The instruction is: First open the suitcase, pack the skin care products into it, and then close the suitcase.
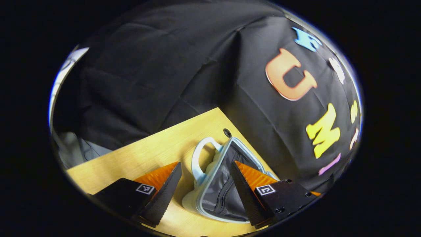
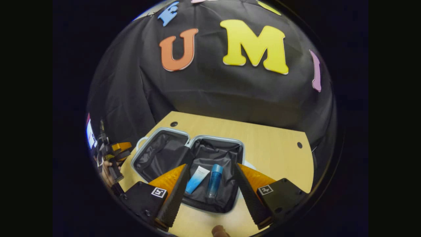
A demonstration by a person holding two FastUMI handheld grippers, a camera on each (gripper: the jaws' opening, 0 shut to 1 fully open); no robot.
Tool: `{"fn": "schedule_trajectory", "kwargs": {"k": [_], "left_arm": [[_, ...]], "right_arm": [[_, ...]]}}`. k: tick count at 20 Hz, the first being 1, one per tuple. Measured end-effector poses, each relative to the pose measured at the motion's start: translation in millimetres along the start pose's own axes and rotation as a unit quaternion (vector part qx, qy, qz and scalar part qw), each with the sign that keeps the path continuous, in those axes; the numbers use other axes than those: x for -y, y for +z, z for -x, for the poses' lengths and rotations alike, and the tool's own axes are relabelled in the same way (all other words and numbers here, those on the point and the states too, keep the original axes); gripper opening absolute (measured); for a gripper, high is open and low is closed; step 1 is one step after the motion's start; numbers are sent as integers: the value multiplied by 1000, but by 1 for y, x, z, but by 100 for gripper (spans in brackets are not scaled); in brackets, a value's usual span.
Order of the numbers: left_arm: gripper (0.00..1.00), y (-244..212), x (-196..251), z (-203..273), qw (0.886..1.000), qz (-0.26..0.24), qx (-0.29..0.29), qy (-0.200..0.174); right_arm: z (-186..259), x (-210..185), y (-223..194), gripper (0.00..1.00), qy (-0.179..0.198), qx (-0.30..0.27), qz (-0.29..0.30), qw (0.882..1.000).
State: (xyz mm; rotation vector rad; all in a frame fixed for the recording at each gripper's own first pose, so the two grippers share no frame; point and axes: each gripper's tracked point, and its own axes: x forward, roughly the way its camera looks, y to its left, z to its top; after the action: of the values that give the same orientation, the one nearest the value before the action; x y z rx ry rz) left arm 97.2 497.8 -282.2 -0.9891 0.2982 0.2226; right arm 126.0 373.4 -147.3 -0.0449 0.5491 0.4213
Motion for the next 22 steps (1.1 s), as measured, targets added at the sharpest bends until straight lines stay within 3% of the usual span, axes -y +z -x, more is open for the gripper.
{"fn": "schedule_trajectory", "kwargs": {"k": [4,6,7,9,10,11,12,13,15,18,22], "left_arm": [[94,-15,-17,-31,995,98,-24,-12],[90,-14,-15,-35,992,120,-27,-32],[81,-14,-9,-41,991,124,-31,-47],[48,-18,0,-45,989,130,-39,-63],[31,-20,-3,-48,989,129,-42,-60],[32,-22,-5,-50,989,129,-46,-62],[14,-21,-7,-51,989,128,-43,-64],[16,-22,-7,-49,989,125,-44,-68],[7,-12,0,-45,989,120,-32,-74],[4,4,25,-34,993,89,-9,-83],[3,24,73,-4,996,-34,29,-75]], "right_arm": [[60,30,-7,82,-17,8,2,1000],[84,44,-16,82,-29,3,-12,1000],[90,50,-19,82,-34,4,-18,999],[104,65,-23,78,-50,7,-32,998],[109,71,-23,82,-57,10,-42,997],[114,74,-23,82,-57,13,-56,997],[117,75,-26,78,-57,15,-67,996],[120,80,-28,79,-61,15,-76,995],[126,87,-32,82,-63,17,-89,994],[137,100,-30,78,-68,28,-101,992],[155,118,-17,82,-69,57,-114,989]]}}
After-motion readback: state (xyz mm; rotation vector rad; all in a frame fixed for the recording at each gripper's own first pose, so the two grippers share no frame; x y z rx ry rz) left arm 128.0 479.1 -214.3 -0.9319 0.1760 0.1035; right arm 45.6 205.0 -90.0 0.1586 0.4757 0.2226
